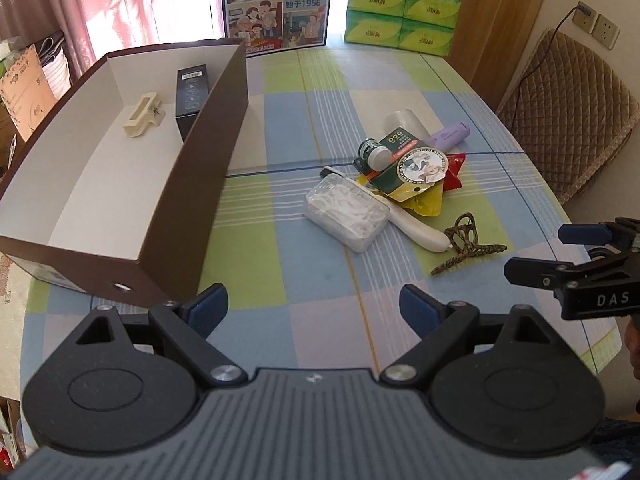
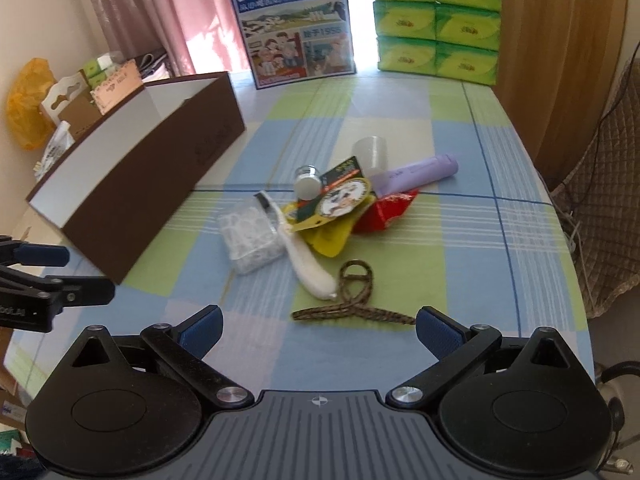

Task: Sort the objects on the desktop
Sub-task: 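Grasp the brown claw clip with the right tool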

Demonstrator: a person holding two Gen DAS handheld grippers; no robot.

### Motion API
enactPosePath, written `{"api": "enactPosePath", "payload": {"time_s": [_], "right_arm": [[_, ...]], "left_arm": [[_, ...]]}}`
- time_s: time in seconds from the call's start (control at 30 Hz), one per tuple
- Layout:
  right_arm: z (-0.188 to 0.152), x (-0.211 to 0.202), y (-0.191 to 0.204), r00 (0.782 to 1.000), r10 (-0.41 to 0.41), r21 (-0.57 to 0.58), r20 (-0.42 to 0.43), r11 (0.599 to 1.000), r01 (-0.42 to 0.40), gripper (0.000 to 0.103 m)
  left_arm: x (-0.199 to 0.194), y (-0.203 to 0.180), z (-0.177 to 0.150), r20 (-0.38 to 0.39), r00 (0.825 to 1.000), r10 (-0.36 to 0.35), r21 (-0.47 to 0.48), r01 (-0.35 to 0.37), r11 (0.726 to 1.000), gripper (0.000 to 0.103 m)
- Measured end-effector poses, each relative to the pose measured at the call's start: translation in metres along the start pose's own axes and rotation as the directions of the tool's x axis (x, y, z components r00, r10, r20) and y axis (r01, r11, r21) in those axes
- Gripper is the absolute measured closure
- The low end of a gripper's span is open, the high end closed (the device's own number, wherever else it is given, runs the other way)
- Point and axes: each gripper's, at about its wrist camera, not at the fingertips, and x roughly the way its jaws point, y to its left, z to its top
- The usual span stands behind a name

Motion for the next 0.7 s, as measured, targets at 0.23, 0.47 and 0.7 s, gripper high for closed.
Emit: {"api": "enactPosePath", "payload": {"time_s": [0.23, 0.47, 0.7], "right_arm": [[0.006, 0.031, -0.016, 1.0, -0.012, 0.011, -0.025, 1.0, 0.012, 0.049], [0.013, 0.065, -0.026, 0.998, -0.039, 0.017, -0.054, 0.999, 0.04, 0.06], [0.012, 0.09, -0.035, 0.995, -0.01, 0.028, -0.096, 1.0, 0.013, 0.069]], "left_arm": [[0.025, -0.002, 0.01, -0.026, 1.0, 0.009, -0.004, -0.009, 1.0, 0.014], [0.051, -0.004, 0.02, -0.053, 0.999, 0.002, 0.001, -0.002, 1.0, 0.015], [0.078, -0.012, 0.032, -0.08, 0.997, -0.017, 0.029, 0.019, 0.999, 0.015]]}}
